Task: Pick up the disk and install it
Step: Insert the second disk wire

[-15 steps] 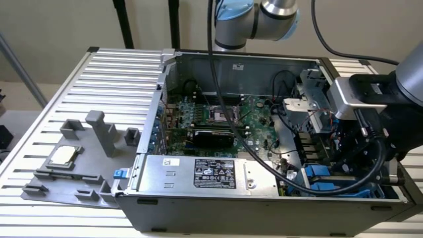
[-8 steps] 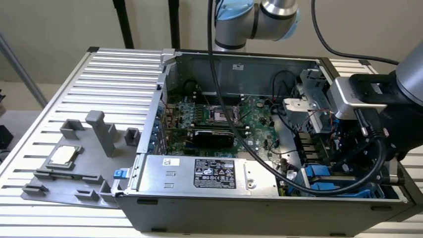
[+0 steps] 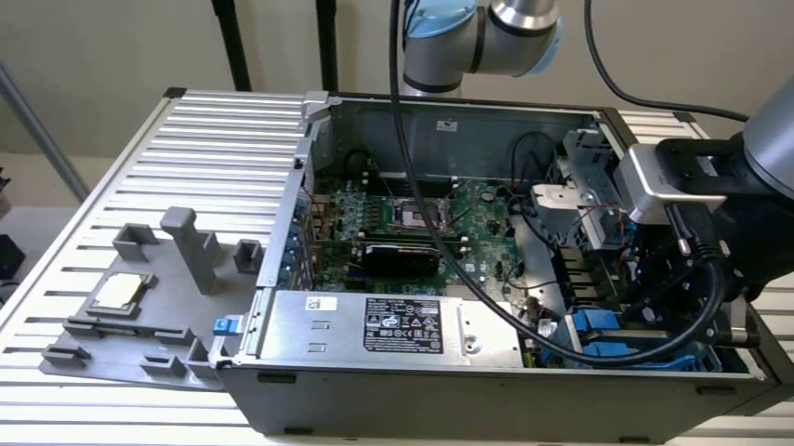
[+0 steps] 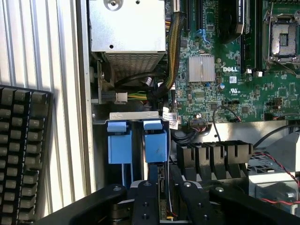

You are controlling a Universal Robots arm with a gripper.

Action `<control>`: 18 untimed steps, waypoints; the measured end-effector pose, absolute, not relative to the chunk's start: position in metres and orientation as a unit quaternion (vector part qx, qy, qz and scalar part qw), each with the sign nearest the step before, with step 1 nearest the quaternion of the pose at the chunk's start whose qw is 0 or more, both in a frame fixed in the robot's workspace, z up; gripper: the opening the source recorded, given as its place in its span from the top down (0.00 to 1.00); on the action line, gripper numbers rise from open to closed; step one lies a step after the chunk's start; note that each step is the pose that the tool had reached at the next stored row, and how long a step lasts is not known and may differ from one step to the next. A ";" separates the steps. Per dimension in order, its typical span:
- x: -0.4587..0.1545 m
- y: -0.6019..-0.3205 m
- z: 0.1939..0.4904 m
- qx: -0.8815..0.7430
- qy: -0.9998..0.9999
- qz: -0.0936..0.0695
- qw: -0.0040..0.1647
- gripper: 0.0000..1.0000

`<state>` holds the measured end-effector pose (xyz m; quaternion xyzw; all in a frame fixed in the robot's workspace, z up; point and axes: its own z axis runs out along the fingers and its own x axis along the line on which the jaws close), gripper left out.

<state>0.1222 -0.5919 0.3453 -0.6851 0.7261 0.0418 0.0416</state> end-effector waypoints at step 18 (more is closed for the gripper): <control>0.141 -0.569 0.382 -0.684 0.727 0.041 0.041 0.73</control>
